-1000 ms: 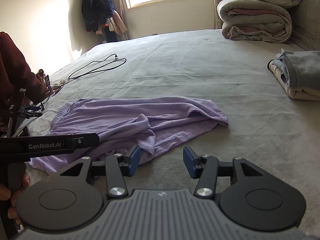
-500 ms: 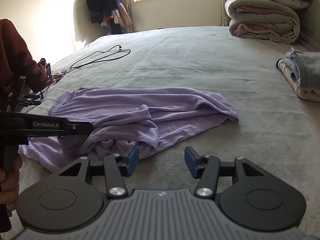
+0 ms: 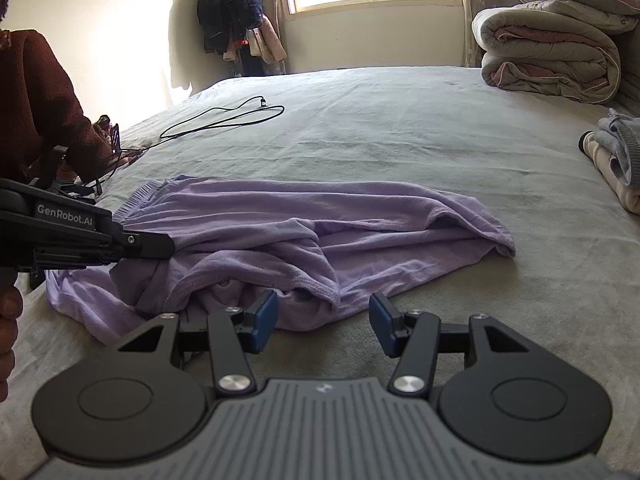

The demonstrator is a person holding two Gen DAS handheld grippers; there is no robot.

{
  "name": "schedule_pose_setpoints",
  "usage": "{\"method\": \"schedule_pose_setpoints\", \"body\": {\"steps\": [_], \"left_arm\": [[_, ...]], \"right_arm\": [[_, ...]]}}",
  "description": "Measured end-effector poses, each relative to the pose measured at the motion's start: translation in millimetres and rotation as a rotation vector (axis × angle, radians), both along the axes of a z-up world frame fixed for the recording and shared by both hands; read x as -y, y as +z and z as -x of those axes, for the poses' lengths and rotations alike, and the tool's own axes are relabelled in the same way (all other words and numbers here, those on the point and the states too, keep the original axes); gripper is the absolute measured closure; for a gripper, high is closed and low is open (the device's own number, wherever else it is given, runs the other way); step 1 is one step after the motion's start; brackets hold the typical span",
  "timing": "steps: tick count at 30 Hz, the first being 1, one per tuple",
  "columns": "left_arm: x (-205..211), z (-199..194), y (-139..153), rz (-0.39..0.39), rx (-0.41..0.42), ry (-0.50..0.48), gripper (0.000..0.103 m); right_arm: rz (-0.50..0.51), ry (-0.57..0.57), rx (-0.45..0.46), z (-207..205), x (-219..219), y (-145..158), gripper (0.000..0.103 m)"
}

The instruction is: Fold clothes

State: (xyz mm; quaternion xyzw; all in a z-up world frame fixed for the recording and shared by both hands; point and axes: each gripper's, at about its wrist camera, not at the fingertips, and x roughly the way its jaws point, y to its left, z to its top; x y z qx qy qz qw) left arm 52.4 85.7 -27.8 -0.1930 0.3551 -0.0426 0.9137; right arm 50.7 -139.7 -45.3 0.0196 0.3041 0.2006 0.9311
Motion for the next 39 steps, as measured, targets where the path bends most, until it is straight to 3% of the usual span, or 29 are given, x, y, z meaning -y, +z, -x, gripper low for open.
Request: {"method": "schedule_pose_setpoints", "body": {"steps": [2, 4, 6, 8, 23, 33, 39], "left_arm": [[-1, 1, 0, -0.003, 0.0, -0.008, 0.097], [-2, 3, 2, -0.006, 0.005, -0.013, 0.096], [-2, 5, 3, -0.006, 0.01, -0.013, 0.096], [-3, 8, 6, 0.0, 0.015, -0.01, 0.091], [-20, 37, 13, 0.009, 0.024, 0.028, 0.081], [-10, 50, 5, -0.052, -0.005, -0.044, 0.075], [5, 50, 2, -0.098, -0.01, -0.11, 0.072]], "right_arm": [[0.014, 0.0, 0.011, -1, -2, -4, 0.052], [0.03, 0.002, 0.022, -2, -3, -8, 0.067], [0.035, 0.002, 0.031, -2, -4, -9, 0.091], [0.034, -0.003, 0.042, -2, -3, -7, 0.1], [0.036, -0.236, 0.187, 30, 56, 42, 0.101], [0.079, -0.405, 0.244, 53, 115, 60, 0.101], [0.093, -0.513, 0.231, 59, 158, 57, 0.101]]}}
